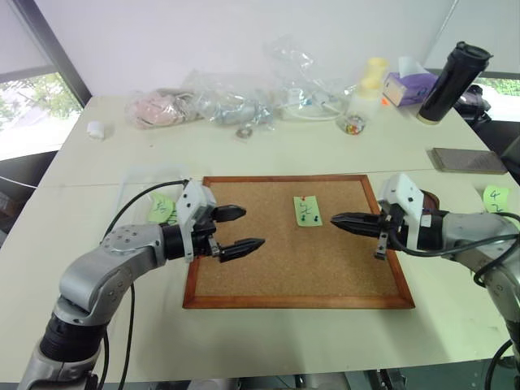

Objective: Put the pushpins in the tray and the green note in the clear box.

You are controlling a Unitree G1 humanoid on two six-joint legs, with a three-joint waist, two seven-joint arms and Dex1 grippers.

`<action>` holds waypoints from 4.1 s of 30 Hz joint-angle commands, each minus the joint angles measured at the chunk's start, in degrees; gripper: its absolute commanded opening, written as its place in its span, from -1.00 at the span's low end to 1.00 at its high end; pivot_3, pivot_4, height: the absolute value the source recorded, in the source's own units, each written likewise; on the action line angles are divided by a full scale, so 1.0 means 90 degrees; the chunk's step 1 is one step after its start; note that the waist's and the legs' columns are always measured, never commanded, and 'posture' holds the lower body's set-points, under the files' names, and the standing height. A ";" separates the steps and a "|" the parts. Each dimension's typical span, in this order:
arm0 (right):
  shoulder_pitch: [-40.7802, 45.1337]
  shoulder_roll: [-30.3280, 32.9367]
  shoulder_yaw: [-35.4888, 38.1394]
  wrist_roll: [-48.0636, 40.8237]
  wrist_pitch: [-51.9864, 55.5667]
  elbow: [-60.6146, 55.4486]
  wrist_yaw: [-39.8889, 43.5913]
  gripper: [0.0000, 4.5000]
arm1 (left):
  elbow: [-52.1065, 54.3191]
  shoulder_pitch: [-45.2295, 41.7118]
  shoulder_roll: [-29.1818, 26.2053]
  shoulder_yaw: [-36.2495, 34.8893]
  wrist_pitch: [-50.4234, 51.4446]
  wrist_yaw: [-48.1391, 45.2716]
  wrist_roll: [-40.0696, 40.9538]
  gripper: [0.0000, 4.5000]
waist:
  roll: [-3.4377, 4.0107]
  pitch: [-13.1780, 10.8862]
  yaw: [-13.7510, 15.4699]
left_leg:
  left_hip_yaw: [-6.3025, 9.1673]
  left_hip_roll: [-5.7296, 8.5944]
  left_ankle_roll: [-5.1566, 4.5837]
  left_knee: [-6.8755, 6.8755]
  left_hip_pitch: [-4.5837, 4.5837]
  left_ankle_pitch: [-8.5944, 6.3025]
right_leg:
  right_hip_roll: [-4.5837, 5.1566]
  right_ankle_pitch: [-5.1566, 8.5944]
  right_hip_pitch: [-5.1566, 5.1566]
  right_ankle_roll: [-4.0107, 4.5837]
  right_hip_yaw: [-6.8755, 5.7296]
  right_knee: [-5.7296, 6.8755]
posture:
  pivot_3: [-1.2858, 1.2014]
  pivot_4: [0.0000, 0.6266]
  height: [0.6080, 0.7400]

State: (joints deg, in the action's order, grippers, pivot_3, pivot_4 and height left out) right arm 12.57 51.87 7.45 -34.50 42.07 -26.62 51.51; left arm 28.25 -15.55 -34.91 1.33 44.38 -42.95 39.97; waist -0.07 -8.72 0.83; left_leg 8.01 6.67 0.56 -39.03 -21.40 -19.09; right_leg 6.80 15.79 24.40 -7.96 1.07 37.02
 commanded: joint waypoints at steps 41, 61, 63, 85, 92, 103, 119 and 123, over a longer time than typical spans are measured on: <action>0.0814 -0.0817 -0.0713 0.0798 -0.0753 0.0797 -0.0361 -0.95 | -0.1335 -0.0110 0.0563 0.1701 -0.1909 -0.0352 -0.2359 -0.97 | 0.0000 0.0000 -0.0005 | 0.0000 0.0002 0.0000 -0.0001 0.0000 0.0000 | 0.0000 0.0000 0.0001 0.0000 -0.0001 0.0001 | 0.03 -0.52 1.00; 0.2489 -0.2151 -0.1758 0.2228 -0.1432 0.3509 -0.0626 0.04 | -0.2116 0.0207 0.0698 0.1806 -0.2607 -0.0250 -0.3041 -1.00 | 0.0005 0.0004 -0.0015 | 0.0000 0.0007 0.0001 -0.0007 0.0003 0.0001 | -0.0002 0.0000 0.0001 0.0000 -0.0003 0.0012 | 0.03 -0.52 1.00; 0.2519 -0.2226 -0.1775 0.2333 -0.1608 0.3772 -0.0597 0.04 | -0.2093 0.0233 0.0702 0.1801 -0.2604 -0.0229 -0.3047 -1.00 | 0.0005 0.0004 -0.0019 | 0.0001 0.0007 0.0002 -0.0006 0.0003 0.0001 | -0.0002 0.0000 0.0002 -0.0001 -0.0003 0.0014 | 0.03 -0.52 1.00; 0.2655 -0.2520 -0.1639 0.2814 -0.2250 0.4690 -0.0465 -0.97 | -0.1915 0.0355 0.0682 0.1871 -0.2366 -0.0208 -0.3163 -1.00 | 0.0009 0.0006 -0.0036 | 0.0000 0.0007 0.0003 -0.0005 0.0005 0.0002 | -0.0003 0.0000 0.0003 0.0000 -0.0003 0.0017 | 0.03 -0.52 1.00; 0.2553 -0.2187 -0.0951 0.2265 -0.1547 0.3371 -0.0550 -0.97 | -0.1831 0.0418 0.0655 0.1940 -0.2073 -0.0242 -0.3153 -1.00 | 0.0009 0.0006 -0.0029 | 0.0000 0.0008 0.0002 -0.0002 0.0001 0.0002 | -0.0002 -0.0001 0.0009 -0.0001 -0.0002 0.0016 | 0.03 -0.52 1.00; 0.1566 -0.1330 0.1534 0.1543 -0.0643 0.3156 -0.1476 -0.97 | -0.1693 0.0471 0.0697 0.1991 -0.2025 -0.0212 -0.3170 -1.00 | 0.0013 0.0009 0.0004 | 0.0001 0.0006 0.0002 0.0002 0.0004 0.0001 | -0.0001 0.0000 0.0003 0.0000 -0.0002 0.0015 | 0.03 -0.52 1.00; 0.1137 -0.1010 0.1696 0.1675 -0.1521 0.5023 -0.1578 -0.97 | -0.1794 0.0408 0.0803 0.2029 -0.2071 -0.0263 -0.3224 -1.00 | 0.0063 0.0039 -0.0010 | -0.0019 0.0009 0.0000 -0.0003 0.0012 0.0002 | 0.0000 -0.0001 -0.0003 -0.0001 0.0013 0.0017 | 0.03 -0.52 1.00; 0.1116 -0.1049 0.1480 0.1772 -0.1634 0.5186 -0.1575 -0.97 | -0.1761 0.0434 0.0785 0.2008 -0.2062 -0.0250 -0.3244 -1.00 | 0.0063 0.0039 -0.0008 | -0.0018 0.0009 0.0000 -0.0003 0.0013 0.0002 | 0.0000 -0.0001 -0.0004 -0.0001 0.0013 0.0016 | 0.03 -0.52 1.00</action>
State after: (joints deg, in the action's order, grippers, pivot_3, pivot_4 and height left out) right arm 21.69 42.18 20.56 -18.82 28.89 20.35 37.11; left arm 13.61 -13.01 -27.40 17.80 24.42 -44.99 12.18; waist 0.49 -8.37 0.76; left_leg 7.85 6.75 0.57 -39.05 -21.29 -19.07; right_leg 6.80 15.79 24.37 -7.97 1.19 37.17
